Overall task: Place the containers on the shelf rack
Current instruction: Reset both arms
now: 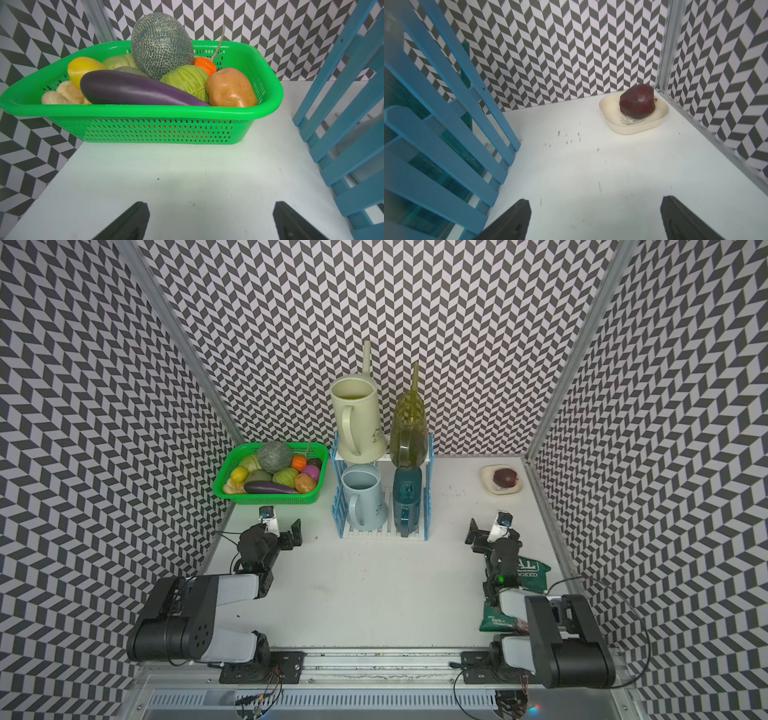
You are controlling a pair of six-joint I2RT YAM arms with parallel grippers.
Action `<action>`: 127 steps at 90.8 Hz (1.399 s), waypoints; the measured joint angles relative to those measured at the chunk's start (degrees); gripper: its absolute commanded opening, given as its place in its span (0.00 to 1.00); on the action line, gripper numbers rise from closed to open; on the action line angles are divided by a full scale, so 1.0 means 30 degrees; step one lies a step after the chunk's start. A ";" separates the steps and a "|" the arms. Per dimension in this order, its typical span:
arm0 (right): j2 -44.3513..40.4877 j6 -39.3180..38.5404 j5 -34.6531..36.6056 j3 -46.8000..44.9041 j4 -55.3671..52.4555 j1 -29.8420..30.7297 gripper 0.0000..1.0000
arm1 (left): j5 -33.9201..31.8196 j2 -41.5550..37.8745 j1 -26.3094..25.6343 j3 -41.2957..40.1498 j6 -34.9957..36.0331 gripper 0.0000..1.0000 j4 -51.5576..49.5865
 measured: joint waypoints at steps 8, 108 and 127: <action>0.0889 -0.0452 -0.0109 0.0007 0.1683 0.0000 1.00 | -0.0393 0.1173 -0.0444 -0.0583 0.0007 1.00 0.2710; 0.3373 -0.1996 -0.2011 -0.2324 0.7847 0.0015 1.00 | -0.0969 0.1202 -0.0495 -0.4816 -0.0313 1.00 1.0331; 0.3308 -0.2200 -0.2280 -0.2878 0.9260 0.0058 1.00 | -0.0954 0.1311 -0.0488 -0.3898 -0.0321 1.00 1.0433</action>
